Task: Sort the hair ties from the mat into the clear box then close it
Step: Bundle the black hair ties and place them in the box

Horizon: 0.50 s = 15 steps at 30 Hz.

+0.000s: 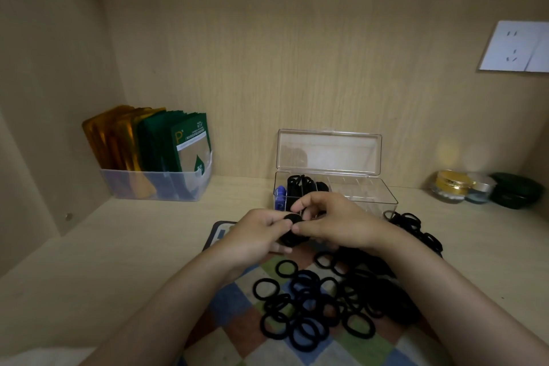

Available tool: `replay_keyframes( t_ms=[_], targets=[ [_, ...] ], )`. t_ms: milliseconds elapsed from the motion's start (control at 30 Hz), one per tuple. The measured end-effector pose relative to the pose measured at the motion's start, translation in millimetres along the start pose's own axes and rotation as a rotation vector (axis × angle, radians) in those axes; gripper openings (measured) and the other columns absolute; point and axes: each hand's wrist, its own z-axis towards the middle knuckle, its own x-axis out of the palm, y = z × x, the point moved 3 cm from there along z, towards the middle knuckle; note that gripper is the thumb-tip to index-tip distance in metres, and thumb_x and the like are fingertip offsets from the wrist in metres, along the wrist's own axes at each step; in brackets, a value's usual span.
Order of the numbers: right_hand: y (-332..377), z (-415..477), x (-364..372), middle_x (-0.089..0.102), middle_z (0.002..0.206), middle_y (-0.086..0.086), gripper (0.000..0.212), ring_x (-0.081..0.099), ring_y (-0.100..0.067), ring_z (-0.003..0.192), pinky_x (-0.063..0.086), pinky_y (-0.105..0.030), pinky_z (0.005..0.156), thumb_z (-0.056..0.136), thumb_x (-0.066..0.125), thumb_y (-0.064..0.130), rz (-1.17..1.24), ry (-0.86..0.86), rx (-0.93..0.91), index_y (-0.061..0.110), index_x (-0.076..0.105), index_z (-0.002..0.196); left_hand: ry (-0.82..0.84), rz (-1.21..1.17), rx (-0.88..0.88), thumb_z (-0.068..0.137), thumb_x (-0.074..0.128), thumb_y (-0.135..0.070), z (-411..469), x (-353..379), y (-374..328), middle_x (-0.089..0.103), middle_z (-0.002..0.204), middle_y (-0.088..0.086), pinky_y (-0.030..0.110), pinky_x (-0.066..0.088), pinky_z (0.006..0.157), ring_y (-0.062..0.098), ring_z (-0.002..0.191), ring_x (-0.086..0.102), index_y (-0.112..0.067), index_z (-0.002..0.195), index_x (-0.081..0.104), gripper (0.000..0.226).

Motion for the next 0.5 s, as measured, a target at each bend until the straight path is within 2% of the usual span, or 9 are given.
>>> replay_keyframes(
  t_ms=[100, 167, 267, 333, 433, 500],
  targets=[
    [-1, -7, -2, 0.07, 0.096, 0.0, 0.031, 0.066, -0.015, 0.071, 0.045, -0.024, 0.045, 0.088, 0.074, 0.026, 0.095, 0.089, 0.04, 0.019, 0.068, 0.117, -0.006, 0.003, 0.047, 0.103, 0.049, -0.012, 0, -1, -2, 0.075, 0.112, 0.0, 0.027, 0.057, 0.083, 0.014, 0.102, 0.071, -0.022, 0.116, 0.073, 0.029],
    [-1, -8, -2, 0.073, 0.088, 0.0, 0.024, 0.066, -0.015, 0.07, 0.045, -0.023, 0.046, 0.089, 0.073, 0.026, 0.098, 0.102, 0.028, 0.016, 0.073, 0.11, -0.027, 0.01, 0.081, 0.1, 0.054, -0.009, 0, 0, -3, 0.075, 0.111, -0.001, 0.027, 0.059, 0.079, 0.014, 0.101, 0.071, -0.02, 0.119, 0.07, 0.028],
    [-2, -7, -4, 0.071, 0.075, 0.0, 0.018, 0.063, -0.011, 0.061, 0.043, -0.022, 0.046, 0.087, 0.075, 0.027, 0.09, 0.074, 0.023, 0.015, 0.077, 0.1, -0.116, 0.014, 0.117, 0.095, 0.062, -0.007, 0, -3, -3, 0.076, 0.096, 0.002, 0.027, 0.06, 0.073, 0.014, 0.089, 0.073, -0.019, 0.117, 0.066, 0.025],
    [0, -9, -12, 0.072, 0.077, 0.0, 0.019, 0.063, -0.009, 0.061, 0.044, -0.02, 0.049, 0.089, 0.072, 0.035, -0.042, 0.061, 0.016, 0.021, 0.077, 0.099, -0.151, 0.042, 0.127, 0.095, 0.062, -0.008, 0, -8, -1, 0.076, 0.096, 0.002, 0.025, 0.059, 0.071, 0.013, 0.089, 0.073, -0.022, 0.113, 0.07, 0.024],
    [-4, -11, -23, 0.076, 0.089, 0.01, 0.012, 0.067, -0.001, 0.073, 0.052, -0.019, 0.074, 0.087, 0.073, 0.033, -0.33, 0.077, -0.02, 0.029, 0.079, 0.096, -0.175, 0.129, 0.112, 0.095, 0.062, -0.009, 1, -13, 2, 0.075, 0.107, -0.002, 0.022, 0.057, 0.072, 0.009, 0.094, 0.072, -0.027, 0.112, 0.074, 0.027],
    [-10, -12, -23, 0.073, 0.09, 0.02, 0.015, 0.066, 0.005, 0.079, 0.051, -0.02, 0.082, 0.079, 0.079, 0.03, -0.54, 0.133, -0.003, 0.036, 0.078, 0.093, -0.183, 0.153, 0.101, 0.095, 0.062, -0.009, 2, -14, 3, 0.074, 0.111, -0.004, 0.021, 0.058, 0.073, 0.008, 0.095, 0.072, -0.025, 0.116, 0.073, 0.028]
  ],
)
